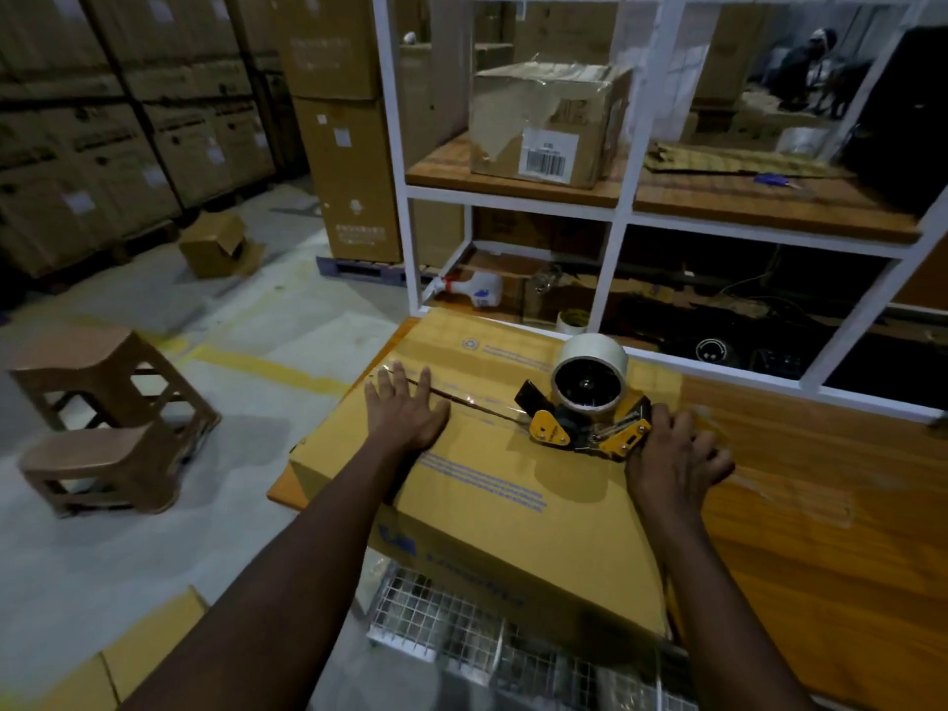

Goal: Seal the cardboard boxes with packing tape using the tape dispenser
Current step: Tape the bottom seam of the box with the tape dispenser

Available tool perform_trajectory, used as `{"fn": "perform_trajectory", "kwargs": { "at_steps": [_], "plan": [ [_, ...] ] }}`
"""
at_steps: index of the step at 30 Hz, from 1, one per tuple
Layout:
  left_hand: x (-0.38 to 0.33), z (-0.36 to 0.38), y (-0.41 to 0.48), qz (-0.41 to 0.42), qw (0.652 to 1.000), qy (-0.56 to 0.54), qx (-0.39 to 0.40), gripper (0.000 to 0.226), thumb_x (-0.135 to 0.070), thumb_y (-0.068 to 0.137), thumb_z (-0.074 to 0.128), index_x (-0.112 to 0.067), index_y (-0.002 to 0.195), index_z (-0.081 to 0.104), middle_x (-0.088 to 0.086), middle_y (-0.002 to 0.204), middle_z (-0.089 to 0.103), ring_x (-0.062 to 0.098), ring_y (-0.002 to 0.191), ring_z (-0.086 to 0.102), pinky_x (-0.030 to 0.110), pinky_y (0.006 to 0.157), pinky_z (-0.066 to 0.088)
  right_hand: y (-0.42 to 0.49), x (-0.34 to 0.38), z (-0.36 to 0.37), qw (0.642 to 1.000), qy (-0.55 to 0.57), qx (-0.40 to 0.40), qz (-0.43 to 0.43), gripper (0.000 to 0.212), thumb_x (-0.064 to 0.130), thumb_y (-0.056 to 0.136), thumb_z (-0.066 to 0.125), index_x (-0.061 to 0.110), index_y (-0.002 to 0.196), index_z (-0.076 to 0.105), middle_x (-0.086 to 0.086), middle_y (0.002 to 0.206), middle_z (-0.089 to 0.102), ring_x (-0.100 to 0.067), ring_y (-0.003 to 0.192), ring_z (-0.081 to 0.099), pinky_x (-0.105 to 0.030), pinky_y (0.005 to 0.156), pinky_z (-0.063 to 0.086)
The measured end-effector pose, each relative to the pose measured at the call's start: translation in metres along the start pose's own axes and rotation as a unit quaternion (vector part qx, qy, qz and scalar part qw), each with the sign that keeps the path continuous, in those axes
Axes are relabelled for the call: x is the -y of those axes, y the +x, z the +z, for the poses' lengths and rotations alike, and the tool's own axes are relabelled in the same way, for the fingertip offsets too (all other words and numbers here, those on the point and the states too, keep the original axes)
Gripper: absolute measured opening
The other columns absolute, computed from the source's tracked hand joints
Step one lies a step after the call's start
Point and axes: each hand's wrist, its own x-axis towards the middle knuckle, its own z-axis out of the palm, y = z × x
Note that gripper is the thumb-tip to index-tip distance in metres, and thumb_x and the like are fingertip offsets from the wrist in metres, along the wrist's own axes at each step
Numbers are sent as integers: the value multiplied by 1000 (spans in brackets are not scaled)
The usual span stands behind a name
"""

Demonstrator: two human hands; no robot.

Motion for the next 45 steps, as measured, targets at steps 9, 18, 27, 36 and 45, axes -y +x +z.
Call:
{"fn": "perform_trajectory", "kwargs": {
  "at_steps": [9,18,27,36,45],
  "plan": [
    [0,-4,5,-34,999,8,25,88,-81,88,16,-29,157,-1,16,163,-13,37,150,-9,57,118,-1,3,-41,-11,998,56,17,32,41,20,86,63,24,124,48,-12,119,43,-36,102,39,-47,88,27],
    [-10,-1,3,-49,999,6,-1,95,-86,83,14,-29,158,3,15,164,-9,37,151,-6,58,118,-2,7,-159,-4,995,78,-17,58,57,7,68,76,10,121,54,-21,112,49,-41,99,44,-51,94,29],
    [-96,5,-19,99,992,63,55,76,-64,98,21,-22,158,1,6,165,-9,38,150,-3,58,118,6,1,-169,7,987,131,0,89,56,3,70,71,11,122,52,-18,125,45,-38,112,32,-54,100,28],
    [-210,18,-88,204,973,31,99,121,-93,74,26,-10,157,-7,9,163,-17,33,151,-12,57,120,-1,2,-169,7,990,125,-2,69,55,3,69,69,14,120,52,-16,117,47,-39,101,42,-49,94,29],
    [-245,25,-111,196,976,19,96,117,-87,76,23,-9,156,-11,10,162,-22,34,150,-16,61,118,-4,6,-172,1,991,122,35,45,53,7,75,68,16,123,49,-14,120,45,-37,102,41,-46,91,30]
  ]
}}
